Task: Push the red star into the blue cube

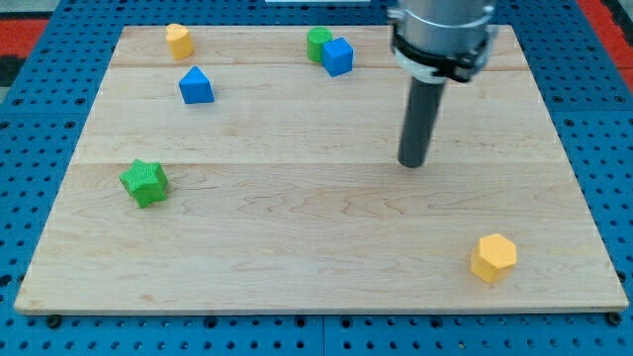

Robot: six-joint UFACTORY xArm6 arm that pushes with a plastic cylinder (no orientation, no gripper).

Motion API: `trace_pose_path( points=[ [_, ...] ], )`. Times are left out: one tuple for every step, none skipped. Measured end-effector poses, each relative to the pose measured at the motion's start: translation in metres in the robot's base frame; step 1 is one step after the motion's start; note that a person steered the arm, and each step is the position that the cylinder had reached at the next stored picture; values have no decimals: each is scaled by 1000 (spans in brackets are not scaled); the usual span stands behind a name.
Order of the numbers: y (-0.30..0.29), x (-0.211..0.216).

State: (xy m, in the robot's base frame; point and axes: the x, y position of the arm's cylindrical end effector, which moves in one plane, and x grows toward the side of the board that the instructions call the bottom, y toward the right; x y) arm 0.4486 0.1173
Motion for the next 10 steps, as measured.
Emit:
trace_pose_path(
  points=[
    [30, -47],
    [77, -69],
    [85, -70],
    [85, -74],
    [85, -77],
    [85, -79],
    [85, -81],
    [85, -84],
    [86, -88],
    [86, -94]
  ],
)
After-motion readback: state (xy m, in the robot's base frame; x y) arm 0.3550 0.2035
